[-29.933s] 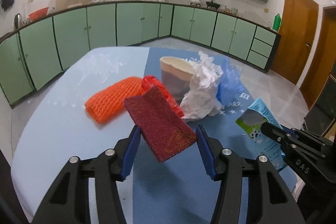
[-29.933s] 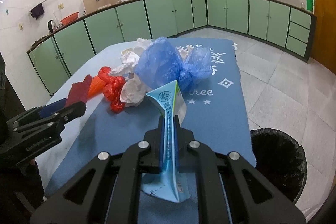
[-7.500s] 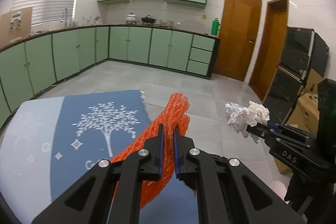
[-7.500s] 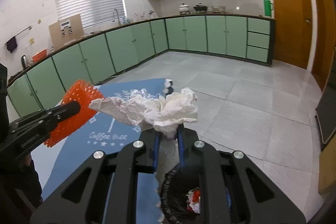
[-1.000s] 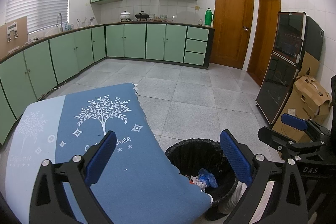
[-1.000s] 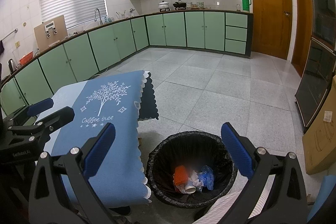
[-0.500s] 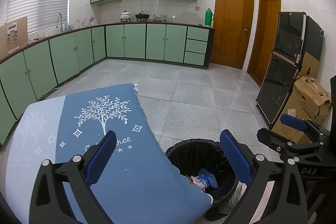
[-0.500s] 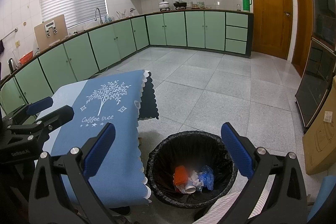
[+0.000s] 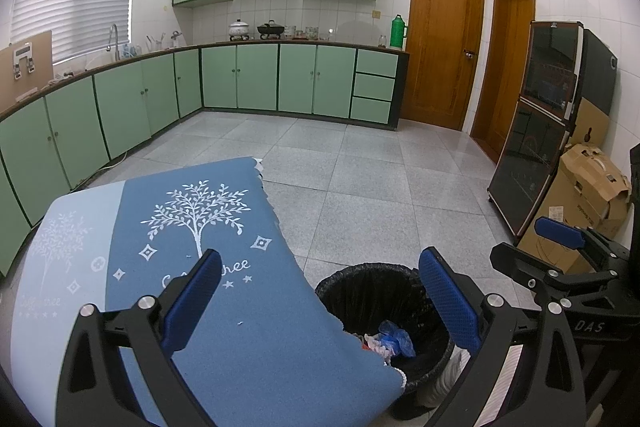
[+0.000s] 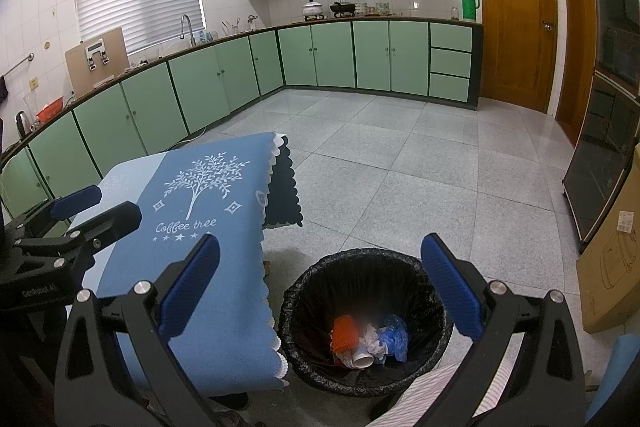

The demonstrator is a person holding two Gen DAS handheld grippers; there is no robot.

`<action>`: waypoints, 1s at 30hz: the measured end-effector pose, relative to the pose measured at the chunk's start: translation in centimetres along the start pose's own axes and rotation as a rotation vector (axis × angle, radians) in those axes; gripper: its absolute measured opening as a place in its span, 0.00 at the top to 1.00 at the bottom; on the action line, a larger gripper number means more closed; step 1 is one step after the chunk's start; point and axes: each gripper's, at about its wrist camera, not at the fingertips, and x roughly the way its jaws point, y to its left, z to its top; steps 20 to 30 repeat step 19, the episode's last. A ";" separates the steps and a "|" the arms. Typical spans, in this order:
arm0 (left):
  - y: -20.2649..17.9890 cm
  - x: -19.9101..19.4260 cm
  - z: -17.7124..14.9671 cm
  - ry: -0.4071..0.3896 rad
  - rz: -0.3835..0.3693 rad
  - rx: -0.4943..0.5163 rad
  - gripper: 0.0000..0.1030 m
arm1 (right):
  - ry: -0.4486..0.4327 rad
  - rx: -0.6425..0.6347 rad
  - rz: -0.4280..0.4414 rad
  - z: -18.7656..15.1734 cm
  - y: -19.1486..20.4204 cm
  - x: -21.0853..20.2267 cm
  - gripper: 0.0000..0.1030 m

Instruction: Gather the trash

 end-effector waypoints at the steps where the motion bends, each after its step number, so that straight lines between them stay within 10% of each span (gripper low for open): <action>1: 0.0 0.0 0.0 0.000 0.000 0.000 0.06 | 0.000 0.000 0.000 0.0 0.0 0.0 0.05; 30: 0.3 0.4 -0.2 0.003 0.003 -0.007 0.06 | 0.004 0.000 0.003 -0.1 -0.2 0.2 0.05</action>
